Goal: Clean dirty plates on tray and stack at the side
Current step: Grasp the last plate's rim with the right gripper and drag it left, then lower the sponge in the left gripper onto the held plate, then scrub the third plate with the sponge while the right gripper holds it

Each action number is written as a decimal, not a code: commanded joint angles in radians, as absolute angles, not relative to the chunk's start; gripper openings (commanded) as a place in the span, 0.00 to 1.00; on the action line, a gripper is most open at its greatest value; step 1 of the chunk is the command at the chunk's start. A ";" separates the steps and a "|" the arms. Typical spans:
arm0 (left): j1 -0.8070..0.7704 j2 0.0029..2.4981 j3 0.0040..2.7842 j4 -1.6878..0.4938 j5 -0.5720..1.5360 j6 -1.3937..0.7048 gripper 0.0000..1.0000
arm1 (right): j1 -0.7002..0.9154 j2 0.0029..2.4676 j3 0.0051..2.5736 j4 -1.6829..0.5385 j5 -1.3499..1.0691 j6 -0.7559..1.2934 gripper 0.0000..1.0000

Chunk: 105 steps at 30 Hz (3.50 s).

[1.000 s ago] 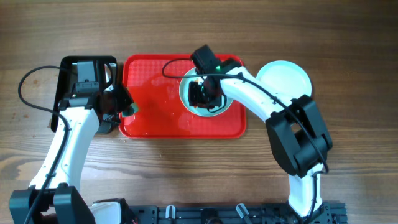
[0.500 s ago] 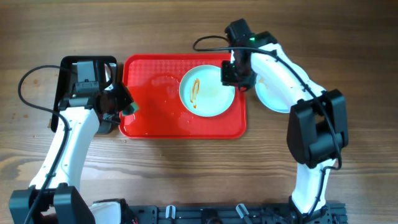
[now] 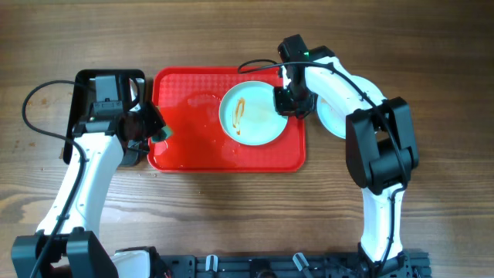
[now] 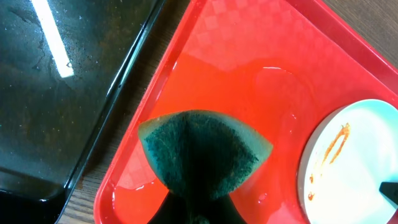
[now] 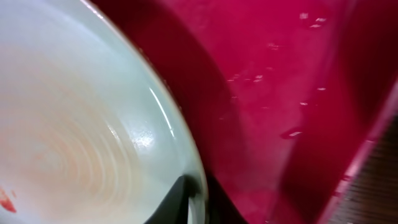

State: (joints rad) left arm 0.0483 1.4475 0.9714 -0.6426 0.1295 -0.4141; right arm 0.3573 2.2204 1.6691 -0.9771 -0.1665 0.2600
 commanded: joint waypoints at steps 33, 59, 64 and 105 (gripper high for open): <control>-0.027 1.537 0.974 -0.511 0.141 -0.397 0.04 | 0.524 2.292 1.661 -0.770 -0.381 0.577 0.14; -0.068 1.652 0.974 -0.294 0.247 -0.069 0.04 | 0.524 2.294 1.661 -0.770 -0.377 0.576 0.04; -0.134 1.743 0.974 -0.143 0.222 0.001 0.04 | 0.524 2.294 1.661 -0.770 -0.377 0.576 0.04; -0.154 1.946 0.976 -0.110 0.089 -0.356 0.04 | 0.524 2.294 1.661 -0.770 -0.377 0.576 0.04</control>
